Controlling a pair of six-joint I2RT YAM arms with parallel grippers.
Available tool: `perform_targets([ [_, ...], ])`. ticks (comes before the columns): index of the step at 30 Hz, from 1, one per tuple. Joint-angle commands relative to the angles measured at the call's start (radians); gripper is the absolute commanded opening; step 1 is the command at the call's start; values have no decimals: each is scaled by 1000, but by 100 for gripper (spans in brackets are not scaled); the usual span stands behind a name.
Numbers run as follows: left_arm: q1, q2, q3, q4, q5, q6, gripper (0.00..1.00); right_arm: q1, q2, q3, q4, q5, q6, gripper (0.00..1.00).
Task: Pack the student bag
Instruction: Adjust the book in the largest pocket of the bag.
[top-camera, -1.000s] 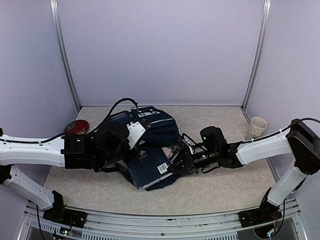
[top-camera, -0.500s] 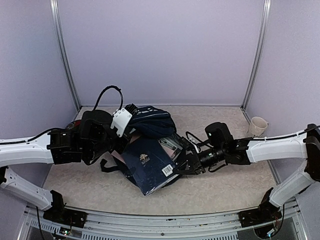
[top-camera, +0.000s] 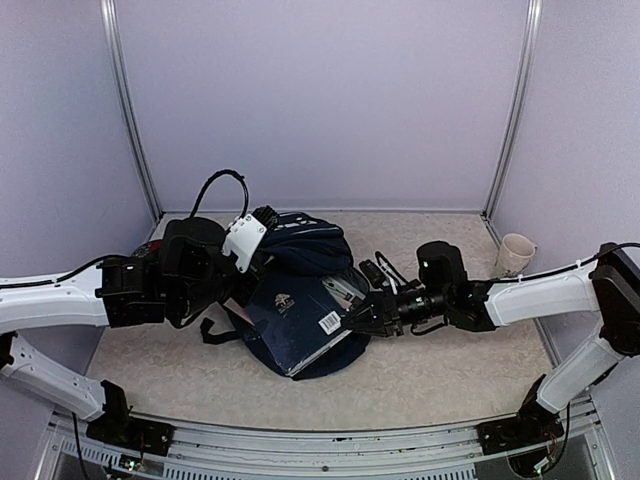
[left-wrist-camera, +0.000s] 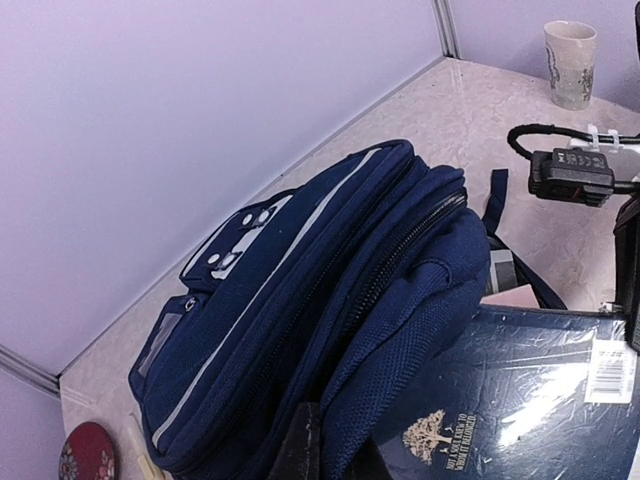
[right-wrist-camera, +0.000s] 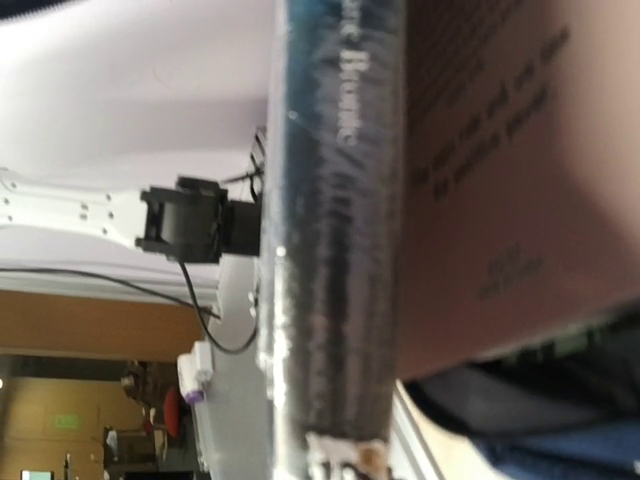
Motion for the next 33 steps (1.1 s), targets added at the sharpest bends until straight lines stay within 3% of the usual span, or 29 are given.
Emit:
perform_targets([
  [1,-2,-40,58,137,18,-3,0,-25,-1,11,333,-31,5,0],
  [10,-35,-16,77,197,-40,124,0,-28,70,16,623,-21,38,0],
  [22,-70,-13,38,223,29,171,0,-91,261,14,1086,225,412,0],
  [33,-39,-39,-2,199,32,144,0,-118,183,-10,928,397,357,0],
])
